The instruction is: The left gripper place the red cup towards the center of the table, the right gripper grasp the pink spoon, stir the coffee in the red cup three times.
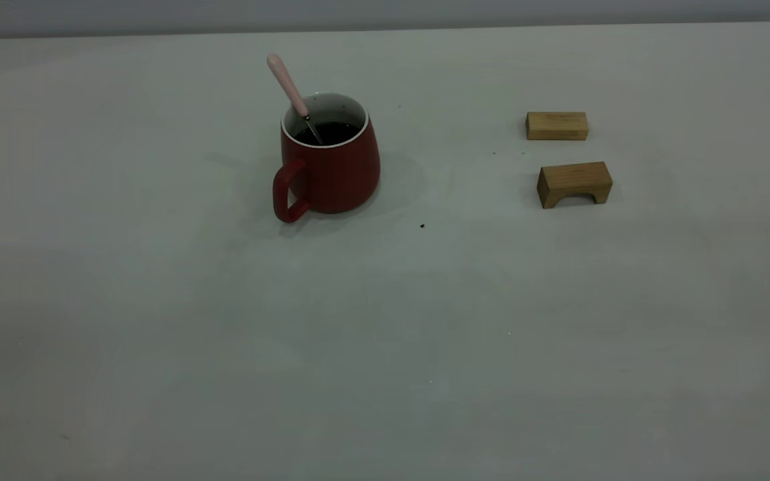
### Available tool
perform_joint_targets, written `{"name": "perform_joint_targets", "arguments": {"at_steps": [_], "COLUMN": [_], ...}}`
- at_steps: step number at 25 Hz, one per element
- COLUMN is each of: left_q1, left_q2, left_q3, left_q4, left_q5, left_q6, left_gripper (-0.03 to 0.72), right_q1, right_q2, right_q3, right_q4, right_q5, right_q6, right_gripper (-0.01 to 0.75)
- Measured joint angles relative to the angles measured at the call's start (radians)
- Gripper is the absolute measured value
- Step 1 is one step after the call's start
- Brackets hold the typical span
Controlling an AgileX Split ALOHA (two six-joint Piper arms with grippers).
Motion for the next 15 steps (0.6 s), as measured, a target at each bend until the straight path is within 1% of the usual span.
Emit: {"name": "perform_joint_targets", "arguments": {"at_steps": [6, 15], "left_q1": [0.000, 0.000], "left_q2": [0.000, 0.000], "left_q3": [0.000, 0.001], "left_q4": [0.000, 0.000], "left_q5": [0.000, 0.000], "left_q6": [0.000, 0.000], "left_gripper": [0.573, 0.573], "right_q1": [0.000, 0.000], "right_q2": [-0.002, -0.002], "right_q3": [0.000, 0.000], "right_q4": [0.000, 0.002], "right_q5": [0.000, 0.000], "right_q6": [0.000, 0.000], "right_gripper": [0.421, 0.419]}}
